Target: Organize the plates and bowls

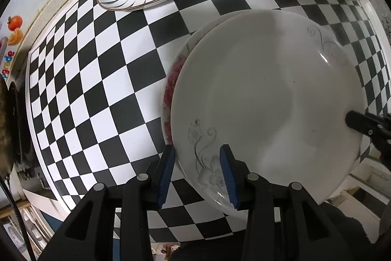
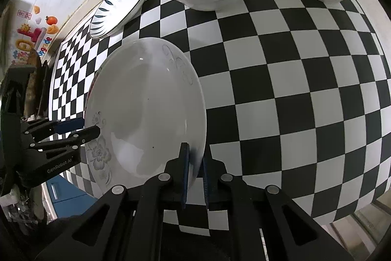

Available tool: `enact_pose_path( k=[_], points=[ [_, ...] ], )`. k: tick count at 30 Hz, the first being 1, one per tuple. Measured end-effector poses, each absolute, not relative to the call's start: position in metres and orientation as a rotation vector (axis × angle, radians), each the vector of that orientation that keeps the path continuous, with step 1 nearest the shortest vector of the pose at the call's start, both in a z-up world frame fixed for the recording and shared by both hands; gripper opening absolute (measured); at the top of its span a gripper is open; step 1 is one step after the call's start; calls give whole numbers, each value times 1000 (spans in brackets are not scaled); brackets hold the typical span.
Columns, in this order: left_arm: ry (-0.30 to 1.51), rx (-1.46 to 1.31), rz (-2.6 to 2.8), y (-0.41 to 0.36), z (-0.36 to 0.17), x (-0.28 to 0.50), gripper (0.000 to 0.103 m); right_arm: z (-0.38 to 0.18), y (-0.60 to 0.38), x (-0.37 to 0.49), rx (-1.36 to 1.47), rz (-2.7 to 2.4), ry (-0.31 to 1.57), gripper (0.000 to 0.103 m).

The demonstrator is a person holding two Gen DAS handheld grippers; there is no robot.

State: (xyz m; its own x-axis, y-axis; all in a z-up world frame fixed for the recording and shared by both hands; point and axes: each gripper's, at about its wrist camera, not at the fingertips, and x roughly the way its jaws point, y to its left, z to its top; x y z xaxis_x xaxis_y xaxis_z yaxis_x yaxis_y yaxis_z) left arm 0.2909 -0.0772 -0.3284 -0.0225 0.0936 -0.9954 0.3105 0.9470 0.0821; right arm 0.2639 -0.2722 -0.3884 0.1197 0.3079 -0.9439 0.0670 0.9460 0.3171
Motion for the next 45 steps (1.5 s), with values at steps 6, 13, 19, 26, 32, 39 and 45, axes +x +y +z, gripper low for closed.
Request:
enact_pose_path(
  k=[6,13,19,26,32,39,45],
  points=[
    [1586,234,-182,-57,-309,297,36,-385,-272,268,325,192,1478,12],
    [1490,47,-165,-11,-257,337,36,-330,-283,298,364,196,1385,12],
    [1420,-150,-100,33,-250,403,37,-293,-250,383,330,268,1312,38],
    [1482,-303,-20,66,-305,473,37,-329,-196,504,270,268,1373,41],
    [1547,-348,-21,72,-346,510,37,-376,-177,562,241,225,1458,41],
    [1577,-276,-46,62,-366,528,32,-413,-180,583,245,202,1529,38],
    [1561,-247,-26,54,-369,524,23,-415,-173,579,188,246,1509,18]
  ],
)
